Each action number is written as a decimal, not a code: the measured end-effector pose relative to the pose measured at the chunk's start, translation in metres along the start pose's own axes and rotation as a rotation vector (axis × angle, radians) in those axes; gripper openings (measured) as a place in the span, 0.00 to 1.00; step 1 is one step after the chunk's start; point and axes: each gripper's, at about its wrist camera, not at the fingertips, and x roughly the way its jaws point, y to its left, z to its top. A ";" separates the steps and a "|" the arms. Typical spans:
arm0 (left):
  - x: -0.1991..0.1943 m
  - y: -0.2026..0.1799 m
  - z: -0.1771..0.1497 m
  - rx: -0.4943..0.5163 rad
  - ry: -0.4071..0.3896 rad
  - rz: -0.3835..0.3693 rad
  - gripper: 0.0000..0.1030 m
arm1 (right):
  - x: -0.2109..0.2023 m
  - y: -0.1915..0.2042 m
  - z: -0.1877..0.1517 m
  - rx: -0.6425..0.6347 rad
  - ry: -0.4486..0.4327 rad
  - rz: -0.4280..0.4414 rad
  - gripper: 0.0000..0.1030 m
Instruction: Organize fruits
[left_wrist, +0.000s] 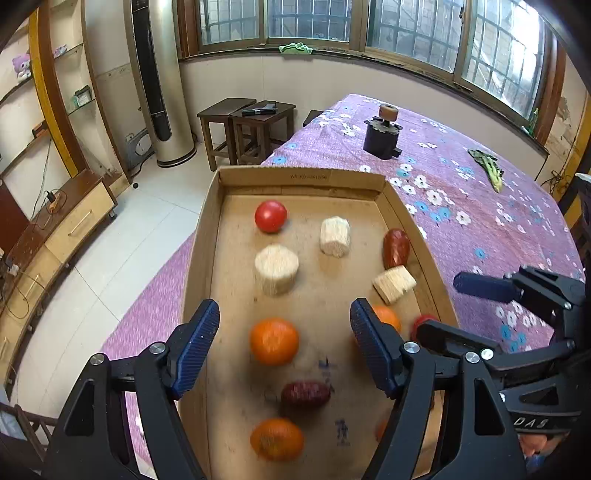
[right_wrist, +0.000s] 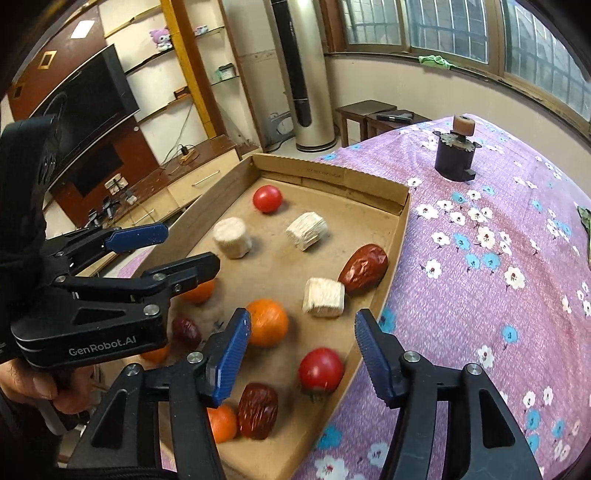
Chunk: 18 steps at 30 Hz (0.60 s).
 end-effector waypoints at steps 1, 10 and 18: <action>-0.003 0.000 -0.003 0.002 -0.002 -0.002 0.71 | -0.003 0.000 -0.002 -0.008 -0.004 0.003 0.66; -0.029 -0.003 -0.028 0.046 -0.034 0.007 0.71 | -0.021 0.006 -0.026 -0.079 -0.002 0.019 0.74; -0.045 -0.010 -0.052 0.081 -0.047 0.015 0.73 | -0.037 0.016 -0.044 -0.167 -0.018 0.035 0.83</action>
